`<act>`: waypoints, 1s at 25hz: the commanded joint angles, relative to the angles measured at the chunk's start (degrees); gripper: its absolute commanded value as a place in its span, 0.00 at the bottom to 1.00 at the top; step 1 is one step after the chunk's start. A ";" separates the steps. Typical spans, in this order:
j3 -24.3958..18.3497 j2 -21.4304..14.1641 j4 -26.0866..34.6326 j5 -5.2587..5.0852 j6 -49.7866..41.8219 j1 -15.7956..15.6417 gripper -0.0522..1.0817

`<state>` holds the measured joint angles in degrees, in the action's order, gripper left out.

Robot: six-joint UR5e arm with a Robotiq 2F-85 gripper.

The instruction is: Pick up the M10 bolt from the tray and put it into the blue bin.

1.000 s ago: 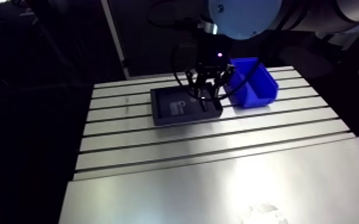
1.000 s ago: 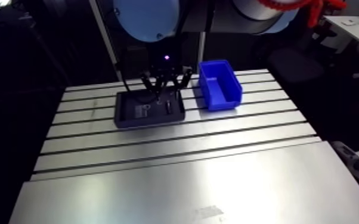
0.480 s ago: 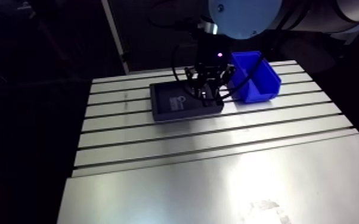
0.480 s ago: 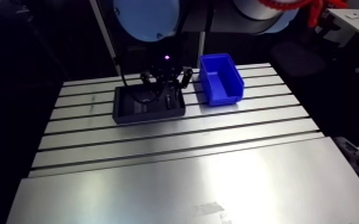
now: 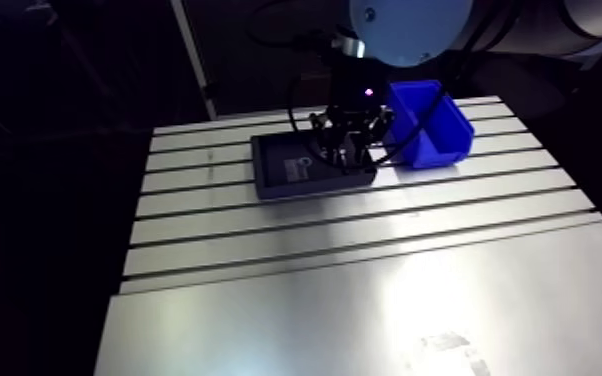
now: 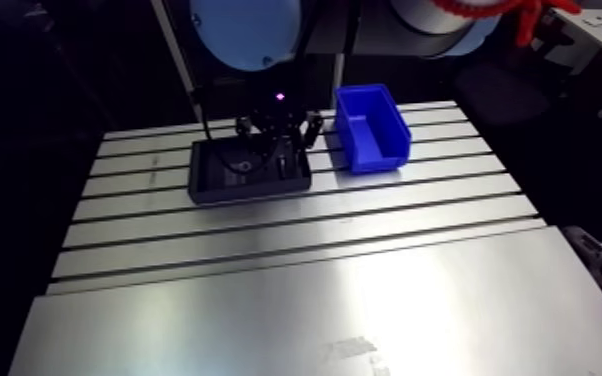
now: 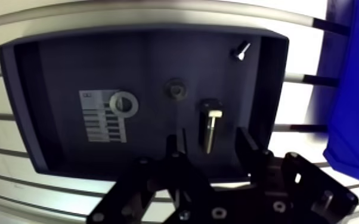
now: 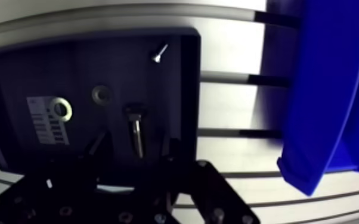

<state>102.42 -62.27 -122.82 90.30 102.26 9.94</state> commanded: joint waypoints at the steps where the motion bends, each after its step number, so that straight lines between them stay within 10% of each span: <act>1: -0.07 0.36 -0.11 0.00 0.00 -0.01 0.47; 25: -0.16 0.45 -0.11 0.00 0.09 -0.01 0.55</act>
<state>102.32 -61.85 -122.91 90.30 102.31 9.94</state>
